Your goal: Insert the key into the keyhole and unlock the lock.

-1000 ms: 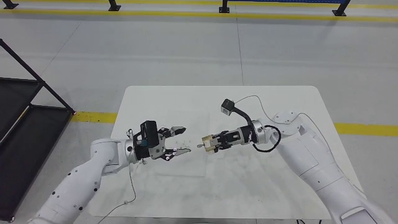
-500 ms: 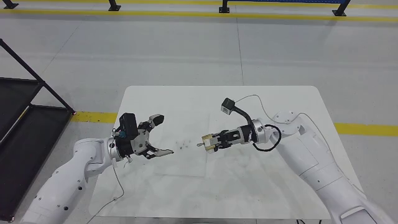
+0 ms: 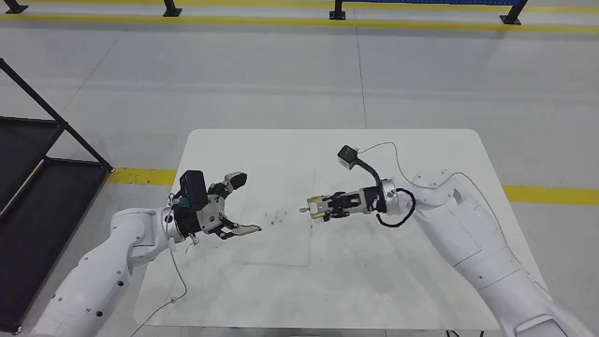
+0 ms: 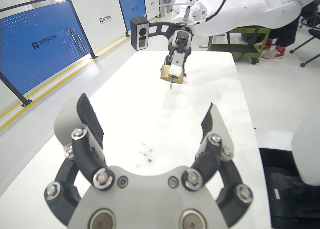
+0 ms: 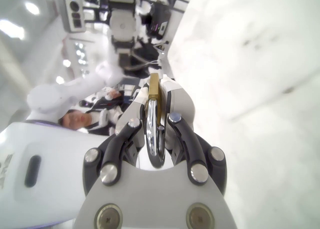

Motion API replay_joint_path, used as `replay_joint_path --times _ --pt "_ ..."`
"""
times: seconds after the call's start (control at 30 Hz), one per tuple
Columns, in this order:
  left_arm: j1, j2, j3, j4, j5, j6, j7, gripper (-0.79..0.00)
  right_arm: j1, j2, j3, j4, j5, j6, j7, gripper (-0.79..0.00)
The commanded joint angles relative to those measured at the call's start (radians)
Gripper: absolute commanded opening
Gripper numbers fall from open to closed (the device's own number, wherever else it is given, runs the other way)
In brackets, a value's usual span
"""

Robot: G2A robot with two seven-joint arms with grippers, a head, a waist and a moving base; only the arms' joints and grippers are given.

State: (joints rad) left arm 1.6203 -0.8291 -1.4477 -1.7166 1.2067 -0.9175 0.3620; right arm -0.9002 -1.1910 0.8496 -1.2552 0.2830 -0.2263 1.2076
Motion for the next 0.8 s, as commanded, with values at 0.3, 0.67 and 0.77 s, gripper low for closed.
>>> replay_joint_path --times 0.3,0.67,0.77 --pt "0.000 0.000 0.000 0.000 0.000 0.000 0.000 0.000 -0.079 0.037 0.050 -0.023 -0.209 0.112 -0.111 -0.785" --pt "0.000 0.000 0.000 0.000 0.000 0.000 0.000 0.000 -0.096 0.044 0.033 0.035 -0.322 0.226 -0.141 -0.785" --pt "0.000 0.000 0.000 0.000 0.000 0.000 0.000 0.000 -0.089 0.040 0.015 0.034 -0.348 0.259 -0.141 -0.785"
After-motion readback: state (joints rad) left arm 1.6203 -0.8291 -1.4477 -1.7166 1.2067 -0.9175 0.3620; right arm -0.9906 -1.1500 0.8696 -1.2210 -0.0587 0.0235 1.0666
